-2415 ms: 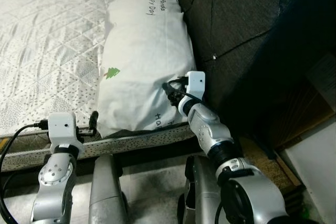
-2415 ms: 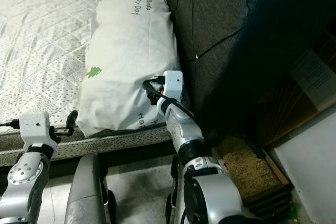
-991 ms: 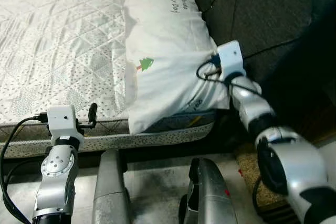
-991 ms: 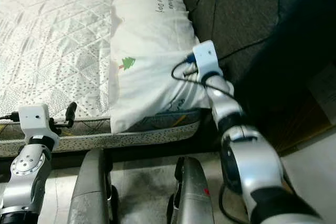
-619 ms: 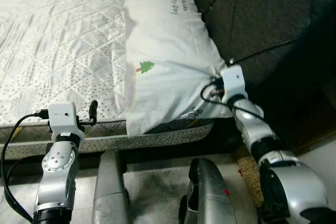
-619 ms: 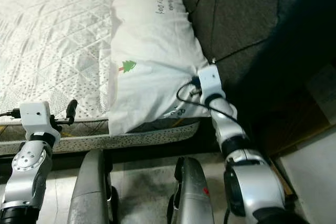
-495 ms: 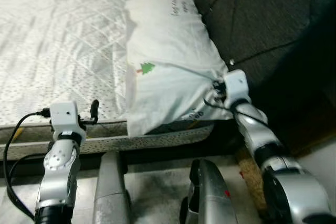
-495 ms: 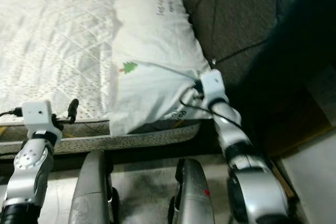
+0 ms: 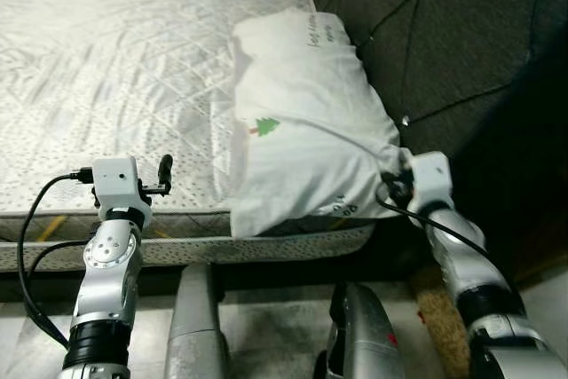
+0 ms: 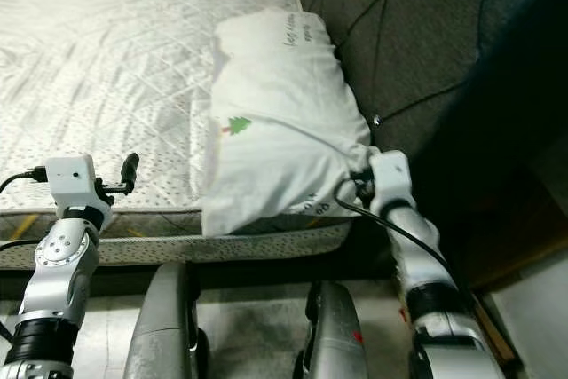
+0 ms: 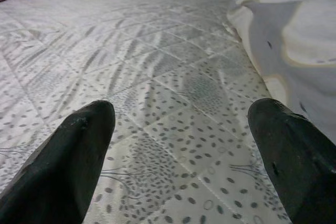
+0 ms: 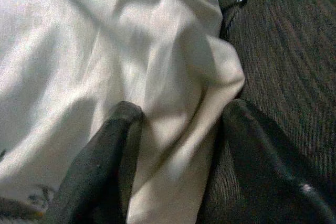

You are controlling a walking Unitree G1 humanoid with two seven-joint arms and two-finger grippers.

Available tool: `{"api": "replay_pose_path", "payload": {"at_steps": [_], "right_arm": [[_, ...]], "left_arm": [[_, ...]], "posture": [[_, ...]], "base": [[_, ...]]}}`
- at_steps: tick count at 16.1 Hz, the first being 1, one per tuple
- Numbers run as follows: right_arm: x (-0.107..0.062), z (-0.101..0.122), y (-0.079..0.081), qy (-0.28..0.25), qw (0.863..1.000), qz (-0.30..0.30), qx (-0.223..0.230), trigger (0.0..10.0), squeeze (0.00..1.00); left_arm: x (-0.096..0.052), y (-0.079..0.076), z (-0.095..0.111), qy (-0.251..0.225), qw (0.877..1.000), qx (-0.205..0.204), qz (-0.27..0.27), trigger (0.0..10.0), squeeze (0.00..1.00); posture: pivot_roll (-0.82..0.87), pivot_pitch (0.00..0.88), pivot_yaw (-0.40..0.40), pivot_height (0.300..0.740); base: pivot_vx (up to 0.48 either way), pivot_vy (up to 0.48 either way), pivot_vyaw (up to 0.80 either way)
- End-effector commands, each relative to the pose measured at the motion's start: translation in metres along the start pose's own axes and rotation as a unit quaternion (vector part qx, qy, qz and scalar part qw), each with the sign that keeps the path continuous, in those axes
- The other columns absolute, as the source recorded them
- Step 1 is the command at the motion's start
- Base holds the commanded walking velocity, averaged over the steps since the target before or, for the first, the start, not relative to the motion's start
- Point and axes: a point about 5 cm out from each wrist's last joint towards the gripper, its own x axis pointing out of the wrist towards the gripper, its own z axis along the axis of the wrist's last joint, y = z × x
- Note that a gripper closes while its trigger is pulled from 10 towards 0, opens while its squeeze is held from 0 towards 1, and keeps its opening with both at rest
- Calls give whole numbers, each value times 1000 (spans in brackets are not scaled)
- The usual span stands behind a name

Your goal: Clean up the room

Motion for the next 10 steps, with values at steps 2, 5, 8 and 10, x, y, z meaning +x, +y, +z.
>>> {"api": "replay_pose_path", "payload": {"at_steps": [2,5,8,10], "right_arm": [[-20,-24,-27,58,997,-44,40,10000,1000],[-40,-14,-18,7,997,-40,62,10000,1000],[-47,12,-4,-83,993,-39,80,10000,1000],[-53,41,19,-142,984,-8,104,10000,1000]], "left_arm": [[6,0,3,-9,1000,-3,-1,10000,0],[14,0,13,-35,999,-4,-2,10000,0],[12,-1,16,-46,999,-4,-3,10000,0],[4,-6,16,-55,998,-3,-11,10000,0]], "posture": [[11,0,-50,562],[-10,0,-52,562],[-19,0,-51,562],[-12,0,-52,562]], "base": [[0,0,0],[0,0,0],[0,0,0],[0,0,0]]}}
